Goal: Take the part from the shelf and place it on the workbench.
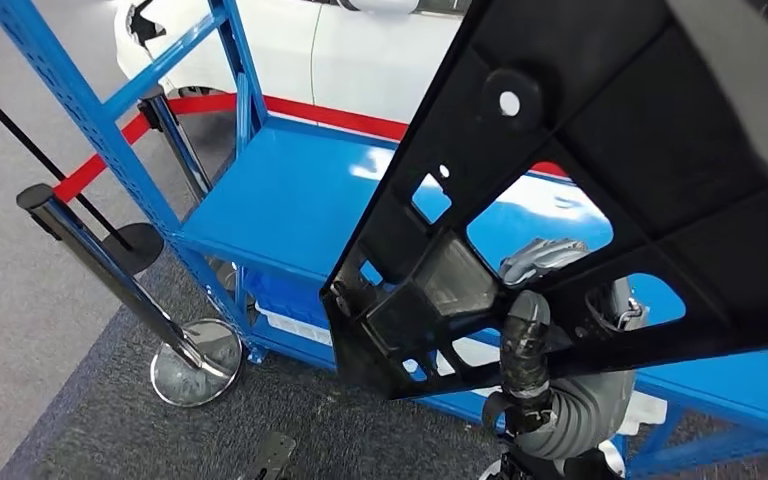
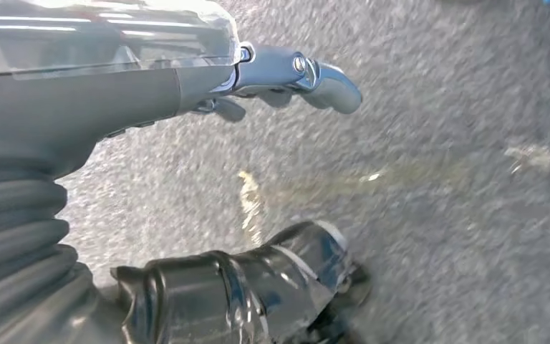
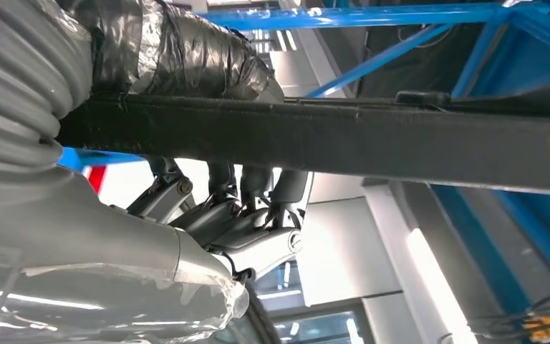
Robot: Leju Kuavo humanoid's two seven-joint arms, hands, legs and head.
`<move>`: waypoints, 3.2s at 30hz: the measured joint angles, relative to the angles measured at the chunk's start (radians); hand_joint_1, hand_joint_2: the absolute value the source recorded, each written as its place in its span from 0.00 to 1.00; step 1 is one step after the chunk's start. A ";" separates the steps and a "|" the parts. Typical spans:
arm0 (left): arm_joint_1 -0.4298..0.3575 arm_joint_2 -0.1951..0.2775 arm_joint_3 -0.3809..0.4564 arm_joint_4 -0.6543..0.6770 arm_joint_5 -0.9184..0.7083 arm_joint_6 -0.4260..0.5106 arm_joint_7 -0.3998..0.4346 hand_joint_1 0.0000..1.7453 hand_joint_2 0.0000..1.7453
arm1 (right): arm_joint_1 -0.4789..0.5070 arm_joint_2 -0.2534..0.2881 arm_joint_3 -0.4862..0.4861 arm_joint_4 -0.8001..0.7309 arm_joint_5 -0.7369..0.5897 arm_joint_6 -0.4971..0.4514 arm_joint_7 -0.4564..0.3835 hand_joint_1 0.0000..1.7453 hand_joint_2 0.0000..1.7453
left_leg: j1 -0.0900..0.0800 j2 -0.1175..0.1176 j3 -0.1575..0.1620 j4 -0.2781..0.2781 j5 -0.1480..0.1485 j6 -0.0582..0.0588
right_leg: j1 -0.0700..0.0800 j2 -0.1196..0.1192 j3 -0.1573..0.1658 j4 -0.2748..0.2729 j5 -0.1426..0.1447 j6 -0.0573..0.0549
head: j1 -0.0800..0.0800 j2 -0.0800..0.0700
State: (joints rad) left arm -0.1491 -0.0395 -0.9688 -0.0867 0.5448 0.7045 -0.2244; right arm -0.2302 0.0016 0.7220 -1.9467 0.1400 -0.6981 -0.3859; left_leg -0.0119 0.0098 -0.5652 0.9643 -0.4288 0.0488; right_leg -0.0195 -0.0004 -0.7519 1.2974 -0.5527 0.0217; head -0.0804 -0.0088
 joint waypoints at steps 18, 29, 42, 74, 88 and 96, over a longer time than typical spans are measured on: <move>0.041 -0.010 0.129 -0.059 -0.105 -0.001 0.074 0.00 1.00 | 0.047 0.001 -0.001 0.004 -0.190 0.003 -0.088 0.98 1.00 | 0.002 -0.007 -0.069 0.265 -0.103 -0.037 | 0.015 0.000 0.105 -0.243 0.122 -0.053 | -0.008 0.000; 0.038 -0.009 0.166 -0.073 -0.110 -0.001 0.068 0.00 1.00 | 0.061 -0.010 -0.004 -0.007 -0.263 0.002 -0.111 0.98 1.00 | -0.013 0.005 0.052 -0.029 -0.016 0.012 | 0.009 0.001 0.033 -0.093 0.011 -0.013 | -0.001 0.000; 0.047 -0.008 0.185 -0.075 -0.124 0.000 0.032 0.00 1.00 | 0.072 -0.018 -0.008 0.010 -0.290 0.004 -0.110 0.98 1.00 | 0.016 -0.001 -0.151 0.162 -0.041 -0.043 | -0.008 0.003 0.165 -0.211 0.047 -0.036 | -0.003 0.000; 0.055 -0.014 0.209 -0.077 -0.123 -0.071 0.126 0.00 1.00 | 0.056 -0.018 -0.013 0.087 -0.269 0.001 -0.075 0.98 1.00 | 0.004 -0.032 -0.160 0.245 -0.090 -0.050 | 0.000 -0.006 0.185 -0.234 0.047 -0.041 | -0.023 0.000; 0.057 -0.011 0.209 -0.077 -0.121 -0.092 0.143 0.00 1.00 | 0.035 -0.017 -0.013 0.116 -0.285 0.008 -0.076 0.98 1.00 | -0.008 0.008 -0.008 0.010 0.001 0.005 | 0.000 -0.041 0.157 -0.180 0.009 -0.010 | -0.015 0.000; 0.054 -0.013 0.209 -0.077 -0.121 -0.100 0.163 0.00 1.00 | 0.029 -0.018 -0.013 0.146 -0.316 0.008 -0.075 0.98 1.00 | -0.002 -0.094 -0.036 0.071 -0.021 -0.004 | -0.011 0.047 0.136 -0.185 0.068 0.001 | -0.010 0.000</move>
State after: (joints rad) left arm -0.0954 -0.0528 -0.7595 -0.1637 0.4239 0.6041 -0.0619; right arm -0.2009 -0.0168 0.7092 -1.8005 -0.1757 -0.6901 -0.4607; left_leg -0.0143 -0.0844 -0.6014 1.0357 -0.4497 0.0446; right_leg -0.0307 0.0463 -0.6162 1.1120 -0.4850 0.0232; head -0.0908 -0.0088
